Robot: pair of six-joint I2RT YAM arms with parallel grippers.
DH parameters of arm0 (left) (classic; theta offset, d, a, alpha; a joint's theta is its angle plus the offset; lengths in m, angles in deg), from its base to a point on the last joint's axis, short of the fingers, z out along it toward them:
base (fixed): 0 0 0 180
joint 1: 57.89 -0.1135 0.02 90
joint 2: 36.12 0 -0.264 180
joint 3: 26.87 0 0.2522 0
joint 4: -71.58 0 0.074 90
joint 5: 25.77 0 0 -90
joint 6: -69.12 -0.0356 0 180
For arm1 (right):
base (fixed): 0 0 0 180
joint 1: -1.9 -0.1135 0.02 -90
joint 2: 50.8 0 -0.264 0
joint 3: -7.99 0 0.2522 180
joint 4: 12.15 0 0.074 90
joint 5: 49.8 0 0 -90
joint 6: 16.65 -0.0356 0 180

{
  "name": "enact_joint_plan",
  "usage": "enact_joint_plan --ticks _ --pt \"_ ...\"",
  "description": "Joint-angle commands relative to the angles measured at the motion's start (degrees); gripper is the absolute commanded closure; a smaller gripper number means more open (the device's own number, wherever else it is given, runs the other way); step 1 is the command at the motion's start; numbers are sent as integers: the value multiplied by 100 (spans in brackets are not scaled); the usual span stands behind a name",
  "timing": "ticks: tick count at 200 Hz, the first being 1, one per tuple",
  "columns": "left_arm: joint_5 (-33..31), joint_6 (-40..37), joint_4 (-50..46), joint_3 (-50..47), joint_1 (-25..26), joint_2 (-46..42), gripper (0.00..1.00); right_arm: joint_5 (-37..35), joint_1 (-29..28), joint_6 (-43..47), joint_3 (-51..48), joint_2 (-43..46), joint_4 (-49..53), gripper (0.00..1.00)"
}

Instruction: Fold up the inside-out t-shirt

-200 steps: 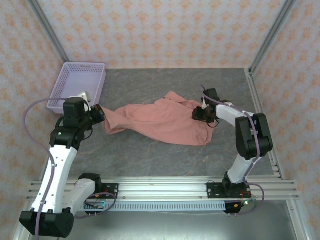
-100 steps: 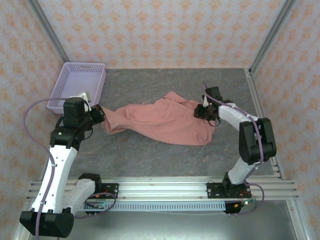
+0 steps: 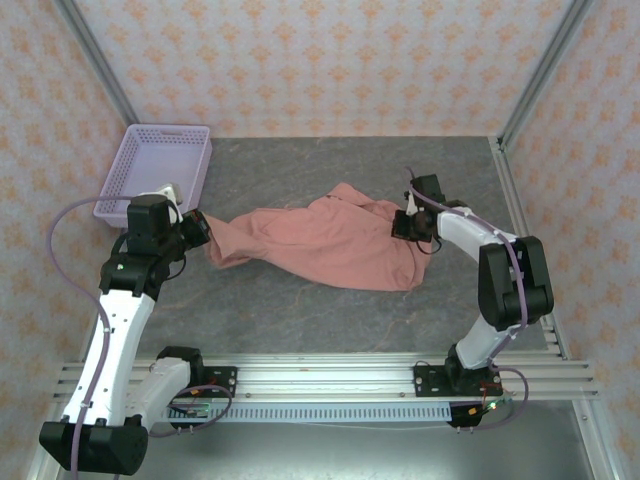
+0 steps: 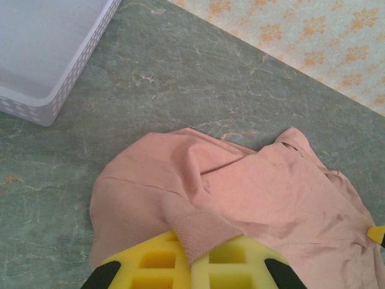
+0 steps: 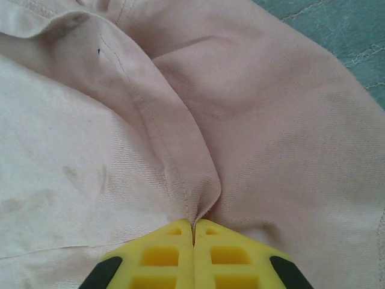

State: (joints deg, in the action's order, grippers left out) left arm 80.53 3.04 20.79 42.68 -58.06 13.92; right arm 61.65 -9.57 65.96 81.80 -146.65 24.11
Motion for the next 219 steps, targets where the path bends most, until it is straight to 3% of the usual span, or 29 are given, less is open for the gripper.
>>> enact_joint_plan --ticks 1,24,71,125,158,192,219 --pt "59 -129 27 3 -50 23 100 -75 -22 -7 -134 235 118 99" --pt "17 -105 17 34 -47 36 100 112 -23 -104 -179 608 67 100" --pt "-215 -102 -47 323 -48 6 100 -358 30 -201 139 1916 551 100" --pt "-455 102 112 1252 -232 279 100 -650 479 -550 691 2442 400 100" --pt "-340 224 40 2669 -278 434 100 -1042 541 -365 1699 3178 802 100" --pt "-567 -417 -151 4102 -282 -20 100 -1496 540 -123 2484 4440 1213 100" --pt "-790 -928 -680 5420 -282 63 100 -1611 540 4 3300 4940 1721 100"
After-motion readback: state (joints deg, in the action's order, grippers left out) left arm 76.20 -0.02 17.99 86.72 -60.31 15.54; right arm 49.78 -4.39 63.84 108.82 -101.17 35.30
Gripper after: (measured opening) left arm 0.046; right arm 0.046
